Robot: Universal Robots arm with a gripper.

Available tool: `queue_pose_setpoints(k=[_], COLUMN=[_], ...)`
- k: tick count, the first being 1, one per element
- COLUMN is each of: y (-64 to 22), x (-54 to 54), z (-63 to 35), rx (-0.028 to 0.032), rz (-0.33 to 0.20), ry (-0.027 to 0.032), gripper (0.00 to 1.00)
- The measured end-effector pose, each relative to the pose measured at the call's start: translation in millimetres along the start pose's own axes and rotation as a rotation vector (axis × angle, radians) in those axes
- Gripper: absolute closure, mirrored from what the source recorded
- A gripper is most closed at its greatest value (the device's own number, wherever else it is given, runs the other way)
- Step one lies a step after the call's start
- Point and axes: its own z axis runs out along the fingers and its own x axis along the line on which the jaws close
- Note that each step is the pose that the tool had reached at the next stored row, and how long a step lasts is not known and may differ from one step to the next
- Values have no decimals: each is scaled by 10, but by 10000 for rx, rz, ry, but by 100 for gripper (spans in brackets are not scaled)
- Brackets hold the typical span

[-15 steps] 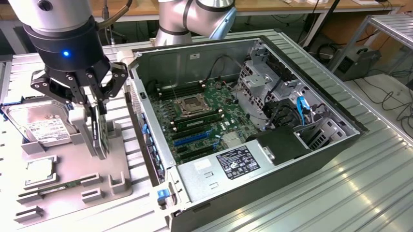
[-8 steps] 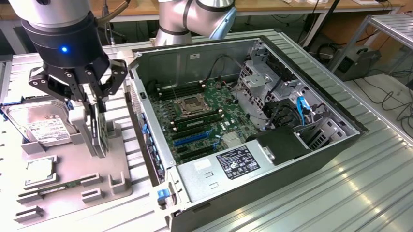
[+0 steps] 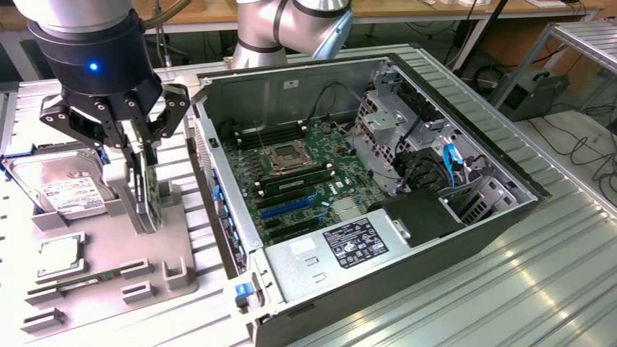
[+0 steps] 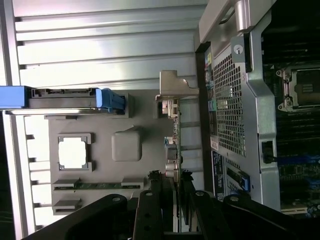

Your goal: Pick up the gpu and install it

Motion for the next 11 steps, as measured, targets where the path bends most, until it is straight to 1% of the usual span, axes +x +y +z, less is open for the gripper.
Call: queue_pose_setpoints(k=[11], y=[8], x=[-2], z=[-92], rx=[0], rz=[0], ry=[0], gripper=[73])
